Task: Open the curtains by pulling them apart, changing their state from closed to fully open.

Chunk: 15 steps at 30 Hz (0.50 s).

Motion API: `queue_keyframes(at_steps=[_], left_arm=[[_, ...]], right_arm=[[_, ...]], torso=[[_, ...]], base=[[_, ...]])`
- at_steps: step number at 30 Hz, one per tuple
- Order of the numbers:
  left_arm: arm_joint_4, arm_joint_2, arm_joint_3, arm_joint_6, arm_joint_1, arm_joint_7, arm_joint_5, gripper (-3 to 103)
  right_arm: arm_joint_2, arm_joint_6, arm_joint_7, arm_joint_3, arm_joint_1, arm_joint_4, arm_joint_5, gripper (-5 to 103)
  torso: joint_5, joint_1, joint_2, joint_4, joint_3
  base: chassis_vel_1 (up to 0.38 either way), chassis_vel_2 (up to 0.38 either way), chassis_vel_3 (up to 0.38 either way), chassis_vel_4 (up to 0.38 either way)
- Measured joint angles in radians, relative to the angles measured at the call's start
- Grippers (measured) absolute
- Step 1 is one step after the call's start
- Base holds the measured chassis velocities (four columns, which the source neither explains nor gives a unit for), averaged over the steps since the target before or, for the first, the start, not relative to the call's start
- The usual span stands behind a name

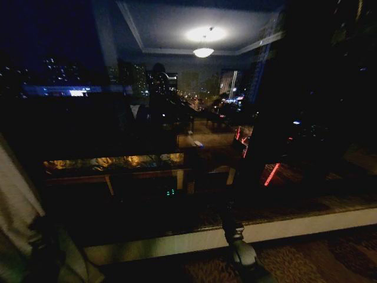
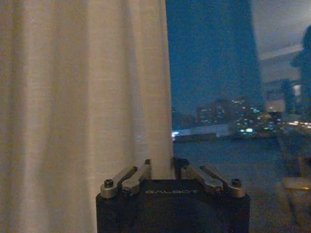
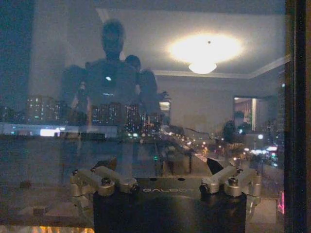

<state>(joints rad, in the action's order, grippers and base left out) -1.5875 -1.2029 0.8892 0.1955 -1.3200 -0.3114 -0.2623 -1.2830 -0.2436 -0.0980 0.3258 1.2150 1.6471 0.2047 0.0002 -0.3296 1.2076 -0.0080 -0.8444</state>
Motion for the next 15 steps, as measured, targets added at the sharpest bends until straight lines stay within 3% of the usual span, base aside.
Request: queue_keyframes(at_steps=[5,7,10,12,14,15], left_arm=[[-0.118,-0.058,-0.034,0.009,-0.068,0.008,0.046,40],[-0.136,-0.064,-0.039,0.011,-0.079,0.01,0.048,40],[-0.24,-0.101,-0.078,0.028,-0.151,0.034,0.049,56],[-0.25,-0.105,-0.083,0.033,-0.16,0.04,0.048,56],[-0.298,-0.127,-0.111,0.075,-0.212,0.095,0.03,72],[-0.311,-0.135,-0.125,0.096,-0.234,0.128,0.012,72]], right_arm=[[0.0,0.0,0.0,0.0,0.0,0.0,0.0,100],[0.0,0.0,0.0,0.0,0.0,0.0,0.0,100],[0.0,0.0,0.0,0.0,0.0,0.0,0.0,100],[0.0,0.0,0.0,0.0,0.0,0.0,0.0,100],[0.0,0.0,0.0,0.0,0.0,0.0,0.0,100],[0.0,0.0,0.0,0.0,0.0,0.0,0.0,100]], torso=[[0.0,0.0,0.0,-0.0001,0.0],[-0.0001,0.0,0.0,-0.0001,0.0],[0.0,0.0,0.0,-0.0001,0.0],[0.0,0.0,0.0,-0.0001,0.0],[0.0,0.0,0.0,0.0,0.0],[0.0,0.0,0.0,-0.0001,0.0]], base=[[0.0,0.0,0.0,0.0],[0.0,0.0,0.0,0.0],[0.0,0.0,0.0,0.0],[0.0,0.0,0.0,0.0],[0.0,0.0,0.0,0.0],[0.0,0.0,0.0,0.0]])
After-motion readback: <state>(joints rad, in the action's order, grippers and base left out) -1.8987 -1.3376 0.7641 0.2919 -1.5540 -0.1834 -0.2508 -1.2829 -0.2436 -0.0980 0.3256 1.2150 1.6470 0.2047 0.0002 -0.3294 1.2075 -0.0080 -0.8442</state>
